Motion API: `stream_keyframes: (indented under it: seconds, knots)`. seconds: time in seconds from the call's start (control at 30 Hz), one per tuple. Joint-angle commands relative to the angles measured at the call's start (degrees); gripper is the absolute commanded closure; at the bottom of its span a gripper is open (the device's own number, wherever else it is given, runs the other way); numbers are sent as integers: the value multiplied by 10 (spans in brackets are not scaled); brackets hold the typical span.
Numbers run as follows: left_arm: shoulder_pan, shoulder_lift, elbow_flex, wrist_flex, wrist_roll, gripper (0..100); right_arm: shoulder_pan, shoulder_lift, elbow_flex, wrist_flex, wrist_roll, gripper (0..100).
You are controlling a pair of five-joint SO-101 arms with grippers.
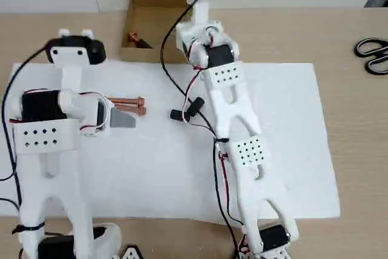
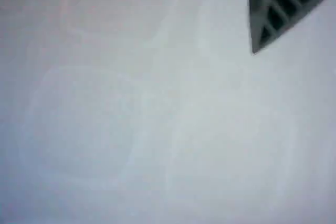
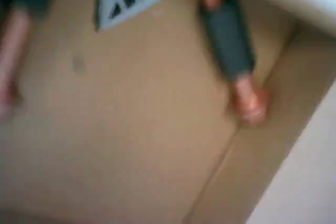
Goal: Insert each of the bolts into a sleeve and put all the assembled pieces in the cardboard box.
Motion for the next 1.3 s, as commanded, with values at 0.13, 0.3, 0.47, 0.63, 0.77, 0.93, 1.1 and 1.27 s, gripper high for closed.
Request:
stream_keyframes:
  seconds: [0.13, 0.3, 0.47, 0.63, 0.77, 0.93, 1.1, 1.27]
  knots:
    - [0, -139, -38, 11, -1, 643, 9, -175, -29, 223, -2, 829]
    - [-4, -253, -39, 11, -29, 643, 35, -202, -12, 303, -2, 829]
    - [-4, -316, 1, 6, -27, 643, 65, -210, 55, 306, -1, 829]
    - [-3, -363, 51, -2, -27, 643, 86, -290, 143, 309, -1, 830]
    - [-4, -377, 98, -18, -27, 643, 72, -405, 270, 307, -1, 830]
    - [-4, -380, 122, -18, -27, 643, 39, -559, 450, 305, -1, 829]
    - [-4, -376, 124, -18, -29, 643, 36, -652, 593, 301, -2, 827]
    - [-4, -376, 124, -18, -26, 643, 23, -697, 681, 301, -4, 827]
